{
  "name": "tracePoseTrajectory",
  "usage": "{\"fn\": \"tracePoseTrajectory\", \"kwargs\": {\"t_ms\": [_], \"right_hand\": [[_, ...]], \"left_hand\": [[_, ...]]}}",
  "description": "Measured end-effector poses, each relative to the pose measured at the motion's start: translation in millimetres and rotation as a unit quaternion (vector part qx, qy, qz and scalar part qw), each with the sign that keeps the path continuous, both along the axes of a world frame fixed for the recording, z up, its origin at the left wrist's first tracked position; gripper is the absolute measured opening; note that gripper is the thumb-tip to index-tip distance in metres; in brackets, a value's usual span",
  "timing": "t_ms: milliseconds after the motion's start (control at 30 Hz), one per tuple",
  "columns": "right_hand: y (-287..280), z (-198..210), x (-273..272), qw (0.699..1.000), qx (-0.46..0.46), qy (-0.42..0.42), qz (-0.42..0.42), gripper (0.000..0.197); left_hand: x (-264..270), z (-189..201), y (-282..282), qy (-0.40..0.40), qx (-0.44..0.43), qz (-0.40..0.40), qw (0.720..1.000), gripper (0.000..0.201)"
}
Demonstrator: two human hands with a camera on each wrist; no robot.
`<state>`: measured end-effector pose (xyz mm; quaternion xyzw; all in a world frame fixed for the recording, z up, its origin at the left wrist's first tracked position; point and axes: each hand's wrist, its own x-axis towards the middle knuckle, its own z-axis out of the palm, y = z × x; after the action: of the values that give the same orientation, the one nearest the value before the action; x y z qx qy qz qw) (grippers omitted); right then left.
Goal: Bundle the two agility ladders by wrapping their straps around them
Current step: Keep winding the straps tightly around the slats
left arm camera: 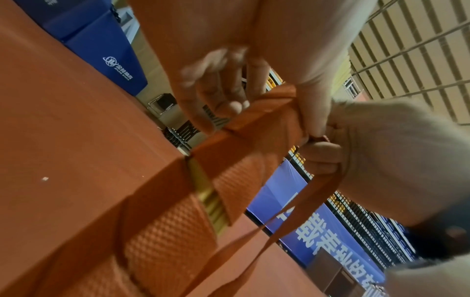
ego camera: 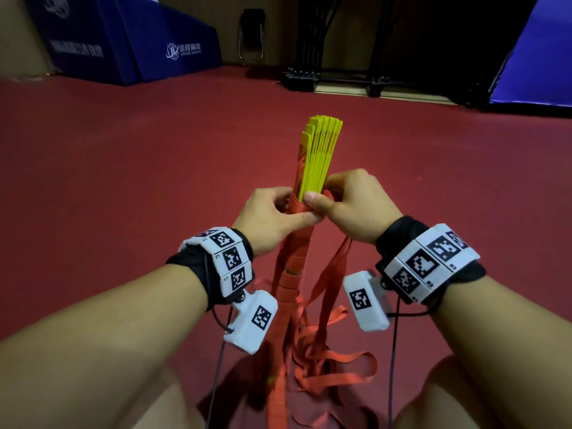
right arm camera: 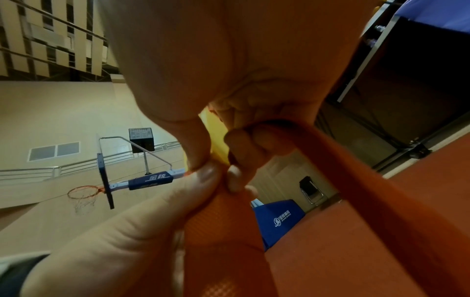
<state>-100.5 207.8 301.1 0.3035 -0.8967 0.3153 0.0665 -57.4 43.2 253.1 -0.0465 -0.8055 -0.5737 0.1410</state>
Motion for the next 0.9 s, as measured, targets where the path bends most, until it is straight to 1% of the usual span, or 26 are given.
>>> {"fn": "tracePoseTrajectory", "kwargs": {"t_ms": [33, 67, 167, 233, 300, 333, 400, 500, 567, 667, 767, 833, 900], "right_hand": [[-1.5, 0.4, 1.3, 1.0, -0.003, 0.001, 0.001, 0.024], [-3.3, 0.7, 2.1, 1.0, -0.009, 0.003, 0.003, 0.024], [-6.9, 1.6, 3.9, 0.999, -0.05, -0.002, 0.018, 0.027], [-7.9, 1.3, 5.9, 0.997, -0.073, -0.013, 0.034, 0.034], [-9.6, -1.0, 7.4, 0.997, -0.063, -0.007, 0.043, 0.041], [-10.2, -1.8, 7.6, 0.998, -0.05, 0.0, 0.043, 0.042], [-10.3, -2.1, 6.6, 0.998, -0.034, 0.005, 0.044, 0.037], [-6.6, -2.2, 2.1, 0.998, -0.043, 0.003, 0.051, 0.03], [0.0, -3.6, -2.4, 0.998, -0.047, 0.004, 0.049, 0.03], [9.3, -6.2, -9.1, 0.999, -0.037, 0.011, 0.024, 0.027], [12.5, -5.9, -12.4, 0.999, -0.03, 0.019, -0.007, 0.031], [10.9, -5.0, -14.4, 0.999, -0.019, 0.013, -0.024, 0.039], [9.9, -4.3, -16.6, 0.999, -0.017, 0.0, -0.036, 0.047]], "left_hand": [[0.2, 1.0, -0.4, -0.007, 0.003, 0.014, 1.0, 0.05], [0.3, 1.7, -0.8, -0.011, 0.007, 0.026, 1.0, 0.05], [3.0, 6.5, 0.3, -0.021, 0.029, 0.045, 0.998, 0.049], [4.0, 9.1, 0.3, -0.023, 0.03, 0.051, 0.998, 0.049], [4.0, 9.0, -1.5, -0.027, 0.014, 0.055, 0.998, 0.05], [3.5, 7.8, -2.2, -0.03, 0.007, 0.053, 0.998, 0.05], [3.3, 5.9, -0.8, -0.033, 0.01, 0.041, 0.999, 0.049], [3.0, 4.8, 3.8, -0.041, 0.027, 0.01, 0.999, 0.047], [3.7, 6.5, 5.0, -0.037, 0.033, -0.028, 0.998, 0.035], [2.7, 6.6, 0.2, -0.046, 0.059, -0.059, 0.995, 0.02], [1.8, 4.4, -2.2, -0.04, 0.045, -0.043, 0.997, 0.026], [0.9, 2.0, -3.7, -0.034, 0.035, -0.022, 0.999, 0.025], [0.4, 1.4, -4.8, -0.037, 0.043, -0.01, 0.998, 0.023]]}}
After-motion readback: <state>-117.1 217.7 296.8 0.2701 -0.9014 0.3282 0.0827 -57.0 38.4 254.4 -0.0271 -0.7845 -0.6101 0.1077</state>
